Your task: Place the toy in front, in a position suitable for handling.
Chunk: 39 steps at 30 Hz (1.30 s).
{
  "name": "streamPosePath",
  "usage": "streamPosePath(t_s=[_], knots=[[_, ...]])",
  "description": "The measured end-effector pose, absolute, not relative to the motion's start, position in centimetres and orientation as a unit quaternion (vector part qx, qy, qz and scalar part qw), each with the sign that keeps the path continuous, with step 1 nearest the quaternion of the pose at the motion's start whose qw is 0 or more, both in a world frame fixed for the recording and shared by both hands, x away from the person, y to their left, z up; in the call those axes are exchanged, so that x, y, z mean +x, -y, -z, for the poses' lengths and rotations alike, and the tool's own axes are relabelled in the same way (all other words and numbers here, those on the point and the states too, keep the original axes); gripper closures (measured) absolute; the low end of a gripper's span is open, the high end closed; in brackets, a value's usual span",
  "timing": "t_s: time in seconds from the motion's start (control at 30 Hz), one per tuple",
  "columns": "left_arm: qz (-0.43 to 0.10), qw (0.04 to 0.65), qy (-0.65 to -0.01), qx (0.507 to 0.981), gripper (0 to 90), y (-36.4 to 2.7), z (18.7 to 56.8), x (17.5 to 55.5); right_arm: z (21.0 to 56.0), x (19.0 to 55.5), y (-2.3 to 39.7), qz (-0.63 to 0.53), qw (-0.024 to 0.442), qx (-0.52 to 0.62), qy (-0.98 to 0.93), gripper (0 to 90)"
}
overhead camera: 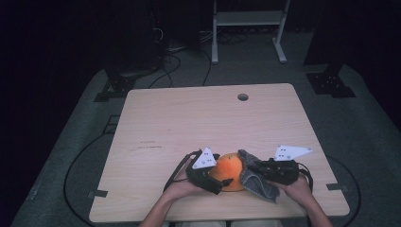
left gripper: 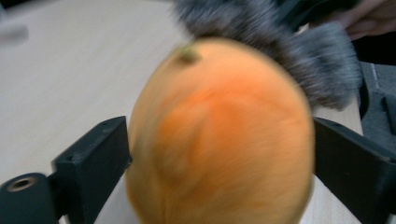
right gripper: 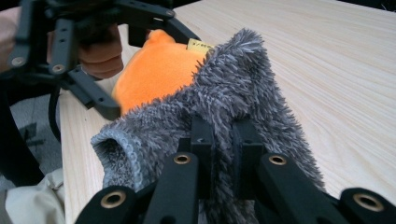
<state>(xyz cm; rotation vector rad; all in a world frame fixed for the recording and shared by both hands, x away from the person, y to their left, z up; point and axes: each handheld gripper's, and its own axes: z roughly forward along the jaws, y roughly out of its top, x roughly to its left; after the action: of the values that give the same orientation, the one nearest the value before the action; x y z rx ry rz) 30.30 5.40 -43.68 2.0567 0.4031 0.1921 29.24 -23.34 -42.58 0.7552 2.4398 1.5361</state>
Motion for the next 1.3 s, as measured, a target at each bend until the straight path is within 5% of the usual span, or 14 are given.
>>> streamPosePath(t_s=[0.13,0.3,0.53,0.7,0.87,1.3], knots=[[-0.151,0.508,-0.130,0.838,33.5,-4.9,42.9,29.2,40.9,28.6,23.4,-0.528,0.093,0.242,-0.809,81.2],[-0.231,0.458,-0.048,0.857,34.4,-3.2,43.5,27.8,39.0,27.4,21.1,-0.534,0.115,0.196,-0.814,81.2],[-0.200,0.472,-0.051,0.857,32.6,-4.0,44.1,28.2,40.9,28.5,22.5,-0.515,0.107,0.230,-0.819,81.2],[-0.161,0.489,-0.112,0.850,14.0,-4.0,43.8,29.0,41.1,28.6,22.9,-0.514,0.110,0.243,-0.815,81.3],[-0.157,0.494,-0.113,0.848,28.0,-4.9,44.2,29.3,41.5,28.9,22.5,-0.520,0.103,0.239,-0.814,81.2],[-0.124,0.501,-0.171,0.840,28.7,-6.8,44.6,31.1,43.5,30.1,23.5,-0.513,0.095,0.293,-0.801,81.1]])
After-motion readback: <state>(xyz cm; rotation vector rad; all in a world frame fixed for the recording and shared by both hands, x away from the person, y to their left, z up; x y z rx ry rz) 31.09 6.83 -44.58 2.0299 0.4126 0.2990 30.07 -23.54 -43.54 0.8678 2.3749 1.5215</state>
